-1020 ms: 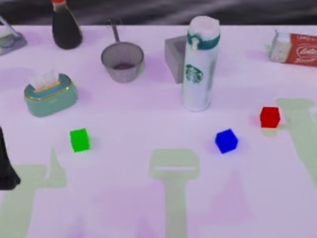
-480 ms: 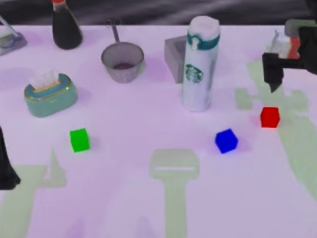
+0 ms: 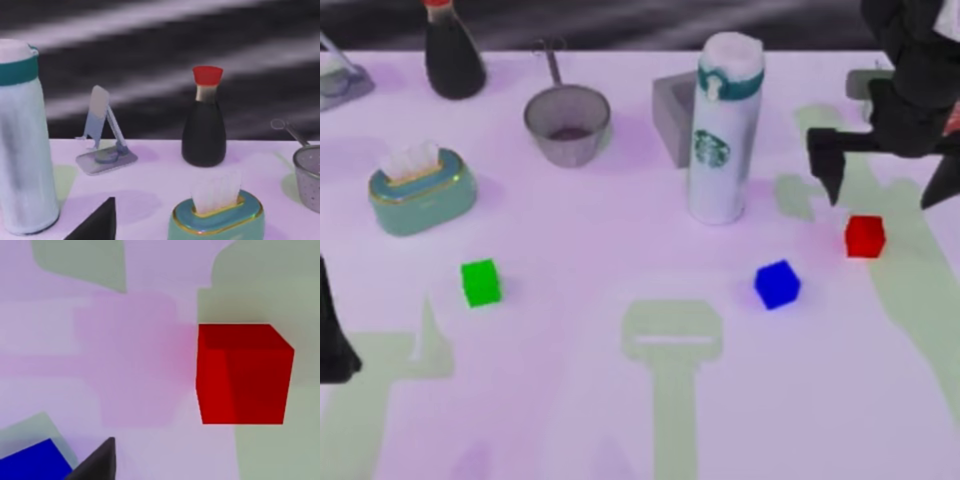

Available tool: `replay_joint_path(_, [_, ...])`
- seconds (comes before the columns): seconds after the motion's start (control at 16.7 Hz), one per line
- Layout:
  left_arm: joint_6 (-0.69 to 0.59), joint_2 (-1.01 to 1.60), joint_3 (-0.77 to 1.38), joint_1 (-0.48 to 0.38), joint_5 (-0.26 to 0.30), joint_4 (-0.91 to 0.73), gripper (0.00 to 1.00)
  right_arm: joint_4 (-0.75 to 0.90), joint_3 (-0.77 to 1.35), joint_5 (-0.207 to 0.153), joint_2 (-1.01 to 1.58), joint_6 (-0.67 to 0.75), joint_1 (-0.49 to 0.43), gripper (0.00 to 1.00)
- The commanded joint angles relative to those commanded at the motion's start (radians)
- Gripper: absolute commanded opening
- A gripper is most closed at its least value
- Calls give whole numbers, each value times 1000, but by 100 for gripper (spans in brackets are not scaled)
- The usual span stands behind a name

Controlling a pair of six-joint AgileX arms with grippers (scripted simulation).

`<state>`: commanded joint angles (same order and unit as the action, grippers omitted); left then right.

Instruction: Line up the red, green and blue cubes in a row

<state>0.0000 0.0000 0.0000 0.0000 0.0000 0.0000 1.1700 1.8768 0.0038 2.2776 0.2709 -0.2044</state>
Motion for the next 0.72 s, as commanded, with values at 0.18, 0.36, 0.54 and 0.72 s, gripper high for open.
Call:
replay_joint_path(0.18, [0, 0, 0, 0, 0, 0, 100, 0, 0, 0, 0, 0, 0, 100])
replay_joint_path(0.36, [0, 0, 0, 0, 0, 0, 100, -19, -16, 0, 5, -2, 4, 100])
replay_joint_path(0.54, [0, 0, 0, 0, 0, 0, 100, -120, -75, 0, 44, -1, 2, 100])
replay_joint_path(0.72, [0, 0, 0, 0, 0, 0, 100, -247, -145, 1, 92, 1, 0, 100])
